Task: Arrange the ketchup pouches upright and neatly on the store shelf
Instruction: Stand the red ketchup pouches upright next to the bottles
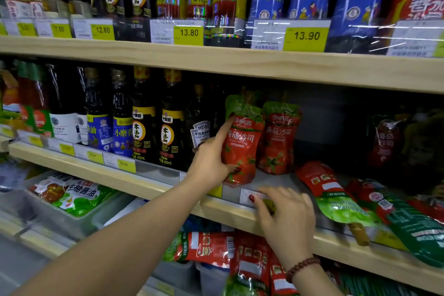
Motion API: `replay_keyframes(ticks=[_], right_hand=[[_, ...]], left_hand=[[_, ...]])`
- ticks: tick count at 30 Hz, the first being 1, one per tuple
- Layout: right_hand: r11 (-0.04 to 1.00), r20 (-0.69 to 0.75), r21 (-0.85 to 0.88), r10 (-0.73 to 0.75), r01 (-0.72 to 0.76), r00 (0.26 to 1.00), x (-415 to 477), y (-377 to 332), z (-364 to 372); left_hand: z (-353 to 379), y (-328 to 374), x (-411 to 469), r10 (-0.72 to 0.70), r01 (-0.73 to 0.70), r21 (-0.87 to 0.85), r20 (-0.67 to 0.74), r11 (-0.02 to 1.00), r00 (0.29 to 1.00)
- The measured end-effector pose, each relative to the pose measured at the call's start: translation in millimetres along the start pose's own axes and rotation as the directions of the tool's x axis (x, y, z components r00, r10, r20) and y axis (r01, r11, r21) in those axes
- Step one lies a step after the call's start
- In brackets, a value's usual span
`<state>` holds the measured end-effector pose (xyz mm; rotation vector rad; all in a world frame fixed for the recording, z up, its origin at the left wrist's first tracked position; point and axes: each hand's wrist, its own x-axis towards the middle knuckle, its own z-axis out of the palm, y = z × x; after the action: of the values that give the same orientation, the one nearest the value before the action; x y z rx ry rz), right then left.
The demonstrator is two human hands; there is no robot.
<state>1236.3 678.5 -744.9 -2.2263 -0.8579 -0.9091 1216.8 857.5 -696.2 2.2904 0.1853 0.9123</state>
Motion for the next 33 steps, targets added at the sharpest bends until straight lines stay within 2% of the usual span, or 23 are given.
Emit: replay_keyframes(ticks=[3,8,12,18,22,33], right_hand=[[0.999,-0.028,-0.008,-0.038,0.038,0.999,-2,3,3],[0.997,-0.057,-0.018,-0.07,0.069,0.996,-4,4,5],[0.996,-0.063,-0.024,-0.083,0.081,0.995,-5,4,6],[0.996,-0.072,-0.027,-0.084,0.082,0.994,-6,4,7],[0.996,-0.075,-0.028,-0.086,0.084,0.993,-6,4,7],[0.996,-0.061,-0.024,-0.086,0.084,0.994,-7,4,6]], left_hand=[[8,-5,9,0.014,-0.014,-0.018,-0.028,1.0,1.0],[14,-12,18,-0.038,0.039,0.007,-0.085,0.999,0.996],[16,-14,15,-0.013,0.017,0.034,-0.095,0.999,0.995],[16,-12,15,-0.004,0.013,0.109,-0.087,0.994,0.996],[16,-10,16,-0.048,0.061,0.146,-0.09,0.987,0.995],[10,5,7,-0.073,0.082,0.143,-0.069,0.986,0.995]])
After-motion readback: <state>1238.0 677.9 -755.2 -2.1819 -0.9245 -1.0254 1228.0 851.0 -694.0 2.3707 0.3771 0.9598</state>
